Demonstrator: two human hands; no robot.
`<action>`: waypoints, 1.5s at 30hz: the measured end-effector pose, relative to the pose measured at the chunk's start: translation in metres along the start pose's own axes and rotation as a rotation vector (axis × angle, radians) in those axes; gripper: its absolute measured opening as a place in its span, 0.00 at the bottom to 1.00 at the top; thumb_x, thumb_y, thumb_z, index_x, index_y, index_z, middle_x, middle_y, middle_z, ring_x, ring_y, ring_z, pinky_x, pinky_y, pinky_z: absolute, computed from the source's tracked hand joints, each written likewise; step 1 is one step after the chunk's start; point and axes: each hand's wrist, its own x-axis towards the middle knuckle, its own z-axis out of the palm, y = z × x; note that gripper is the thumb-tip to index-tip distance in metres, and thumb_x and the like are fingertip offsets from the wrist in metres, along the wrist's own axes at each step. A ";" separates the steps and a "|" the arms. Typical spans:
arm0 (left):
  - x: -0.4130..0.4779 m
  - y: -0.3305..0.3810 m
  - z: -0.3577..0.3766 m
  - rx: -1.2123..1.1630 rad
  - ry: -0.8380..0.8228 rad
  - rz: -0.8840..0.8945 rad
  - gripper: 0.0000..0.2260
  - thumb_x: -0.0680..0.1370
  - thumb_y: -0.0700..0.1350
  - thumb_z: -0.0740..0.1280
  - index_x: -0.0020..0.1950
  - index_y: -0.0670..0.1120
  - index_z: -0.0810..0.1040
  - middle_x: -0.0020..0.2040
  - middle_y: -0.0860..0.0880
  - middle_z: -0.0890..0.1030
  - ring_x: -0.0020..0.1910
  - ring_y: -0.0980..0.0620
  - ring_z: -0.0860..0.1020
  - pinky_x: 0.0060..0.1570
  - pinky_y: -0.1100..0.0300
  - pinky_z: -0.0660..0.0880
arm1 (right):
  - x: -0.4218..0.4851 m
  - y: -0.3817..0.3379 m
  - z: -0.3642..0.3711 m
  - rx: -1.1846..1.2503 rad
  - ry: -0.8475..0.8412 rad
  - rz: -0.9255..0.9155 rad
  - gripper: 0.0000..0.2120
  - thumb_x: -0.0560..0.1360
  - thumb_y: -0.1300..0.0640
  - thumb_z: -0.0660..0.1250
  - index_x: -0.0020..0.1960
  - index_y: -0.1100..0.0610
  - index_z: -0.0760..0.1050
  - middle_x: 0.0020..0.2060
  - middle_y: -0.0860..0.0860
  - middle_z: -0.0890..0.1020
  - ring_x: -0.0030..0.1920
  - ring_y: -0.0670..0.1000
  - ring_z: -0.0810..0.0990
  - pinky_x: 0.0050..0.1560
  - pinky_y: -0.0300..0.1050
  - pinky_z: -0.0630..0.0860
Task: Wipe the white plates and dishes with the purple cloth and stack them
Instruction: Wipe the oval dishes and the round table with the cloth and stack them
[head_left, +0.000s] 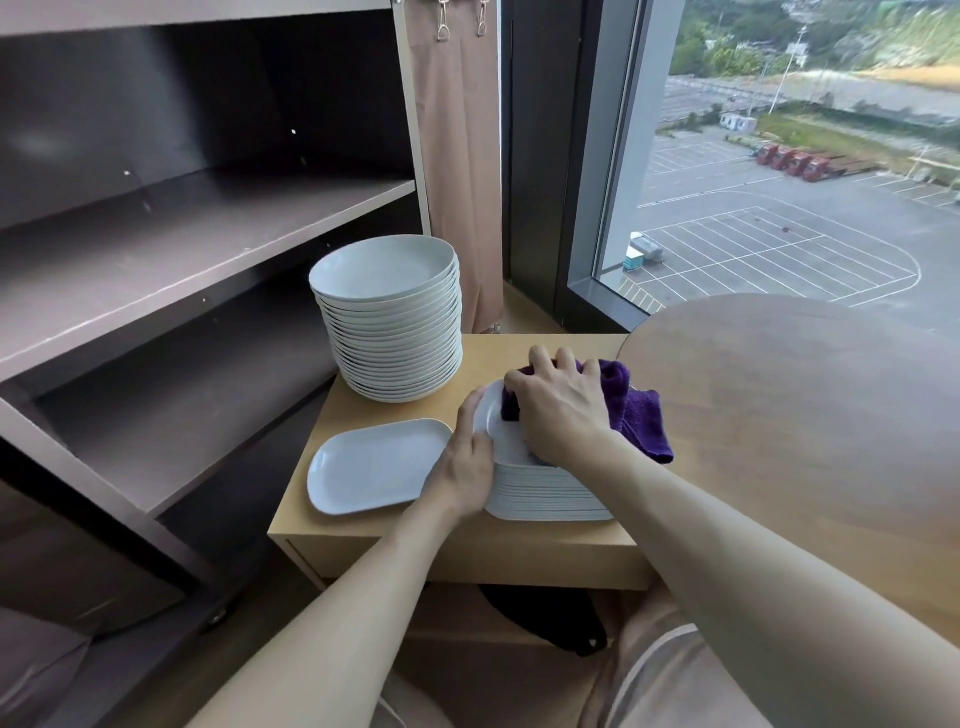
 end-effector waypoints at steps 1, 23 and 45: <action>-0.001 0.000 0.000 -0.003 0.006 -0.005 0.24 0.87 0.49 0.47 0.81 0.67 0.47 0.78 0.48 0.67 0.59 0.49 0.73 0.55 0.55 0.67 | -0.002 0.005 -0.001 -0.019 -0.017 0.019 0.30 0.66 0.49 0.79 0.65 0.48 0.74 0.63 0.55 0.70 0.62 0.61 0.71 0.60 0.62 0.69; -0.001 0.011 -0.006 -0.308 -0.049 -0.048 0.25 0.82 0.56 0.50 0.80 0.68 0.51 0.81 0.55 0.58 0.72 0.55 0.63 0.73 0.58 0.62 | -0.023 0.018 -0.018 0.387 -0.208 -0.057 0.09 0.75 0.53 0.66 0.53 0.41 0.77 0.55 0.48 0.72 0.63 0.55 0.70 0.55 0.53 0.67; -0.005 -0.001 0.005 -0.200 -0.001 -0.057 0.24 0.87 0.49 0.48 0.80 0.69 0.48 0.70 0.62 0.63 0.62 0.58 0.67 0.59 0.61 0.62 | -0.004 -0.002 0.018 0.317 0.148 0.223 0.16 0.79 0.47 0.63 0.66 0.45 0.74 0.61 0.52 0.73 0.59 0.59 0.72 0.58 0.55 0.69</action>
